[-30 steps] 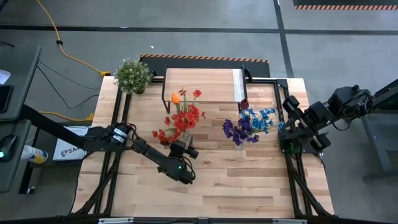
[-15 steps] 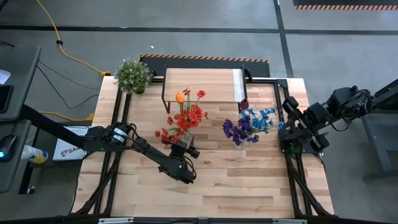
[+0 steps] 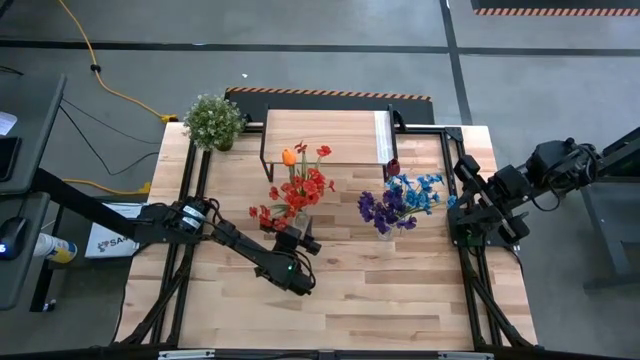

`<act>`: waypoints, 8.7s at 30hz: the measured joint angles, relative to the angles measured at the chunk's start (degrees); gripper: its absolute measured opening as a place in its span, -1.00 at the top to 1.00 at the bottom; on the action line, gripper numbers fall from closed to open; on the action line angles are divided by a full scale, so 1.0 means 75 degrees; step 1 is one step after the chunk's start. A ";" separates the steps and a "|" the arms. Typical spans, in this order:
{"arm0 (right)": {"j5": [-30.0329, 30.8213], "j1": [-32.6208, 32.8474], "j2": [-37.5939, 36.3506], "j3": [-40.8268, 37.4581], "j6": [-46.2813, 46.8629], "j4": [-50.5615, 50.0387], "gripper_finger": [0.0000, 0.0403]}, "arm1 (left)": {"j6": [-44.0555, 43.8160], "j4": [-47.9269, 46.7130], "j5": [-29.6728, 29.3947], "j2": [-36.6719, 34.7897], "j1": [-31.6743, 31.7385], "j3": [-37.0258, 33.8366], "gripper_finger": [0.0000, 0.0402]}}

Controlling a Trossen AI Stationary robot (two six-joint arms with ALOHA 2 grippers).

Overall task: Pick and place flowers into a vace then onto a shelf
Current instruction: Put the left transparent vase on the shelf

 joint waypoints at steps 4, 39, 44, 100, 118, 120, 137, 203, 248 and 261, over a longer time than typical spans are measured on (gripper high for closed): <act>0.0000 0.0000 0.0009 0.0002 0.0000 -0.0004 0.43 | 0.0164 0.0067 0.0002 0.0000 0.0000 0.0000 -0.71; 0.0061 -0.0001 0.0207 -0.0001 0.0052 0.0023 0.43 | 0.0084 0.0958 0.1344 0.0006 0.0799 -0.0239 -0.67; 0.0122 -0.0003 0.0207 -0.0001 0.0020 0.0022 0.43 | -0.0057 0.1063 0.1284 0.0006 0.0799 -0.0238 -0.46; 0.0560 -0.0003 -0.0015 -0.0001 -0.0323 0.0739 0.43 | -0.0414 -0.2684 -0.0098 -0.2773 0.1096 0.2098 -0.05; 0.0728 -0.0003 -0.0125 -0.0001 -0.0549 0.0798 0.43 | 0.6670 0.2153 0.0938 -0.4226 0.3016 0.2080 -0.05; 0.0726 -0.0003 -0.0125 -0.0001 -0.0550 0.0797 0.43 | 0.7511 0.2937 0.1190 -0.4261 0.3307 0.2112 -0.05; 0.0714 -0.0003 -0.0125 -0.0001 -0.0584 0.0771 0.43 | 0.8737 0.3425 0.2116 -0.4336 0.5051 0.2090 -0.05; 0.1016 -0.0003 -0.0361 -0.0001 -0.0522 0.0480 0.43 | 0.7913 0.6789 0.1416 -0.3494 0.5696 -0.0821 -0.05; 0.0915 -0.0001 -0.0358 -0.0001 -0.0460 0.0395 0.43 | 0.8332 0.7052 0.1483 -0.3474 0.5496 -0.1037 -0.37; 0.0903 -0.0001 -0.0358 -0.0001 -0.0458 0.0354 0.43 | 0.8332 0.7023 0.1562 -0.3474 0.5496 -0.1037 -0.47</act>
